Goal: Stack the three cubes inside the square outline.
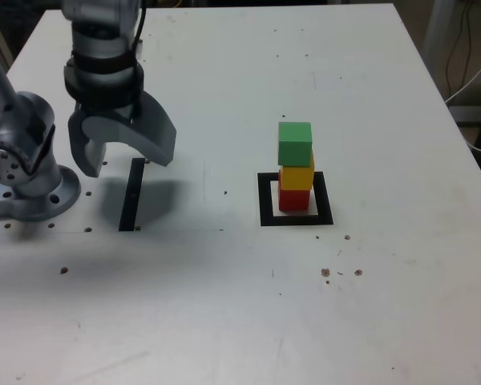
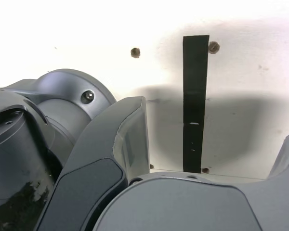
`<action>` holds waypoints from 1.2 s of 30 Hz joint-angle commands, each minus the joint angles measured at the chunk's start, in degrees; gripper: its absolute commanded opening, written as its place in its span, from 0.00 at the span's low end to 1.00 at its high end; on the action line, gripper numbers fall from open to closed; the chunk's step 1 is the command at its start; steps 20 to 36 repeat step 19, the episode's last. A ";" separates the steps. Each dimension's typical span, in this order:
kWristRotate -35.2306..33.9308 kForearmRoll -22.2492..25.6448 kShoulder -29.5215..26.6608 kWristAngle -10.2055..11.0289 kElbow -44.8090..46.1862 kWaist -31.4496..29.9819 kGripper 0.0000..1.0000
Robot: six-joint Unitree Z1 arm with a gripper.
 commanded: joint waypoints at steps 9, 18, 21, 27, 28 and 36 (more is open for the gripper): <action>-2.06 -0.33 -0.76 -1.64 0.90 -0.12 1.00; -7.11 -2.30 -0.66 -1.64 1.24 -0.29 1.00; -7.15 -2.29 -0.65 -1.62 1.26 -0.29 1.00; -7.15 -2.29 -0.65 -1.62 1.26 -0.29 1.00; -7.15 -2.29 -0.65 -1.62 1.26 -0.29 1.00; -7.15 -2.29 -0.65 -1.62 1.26 -0.29 1.00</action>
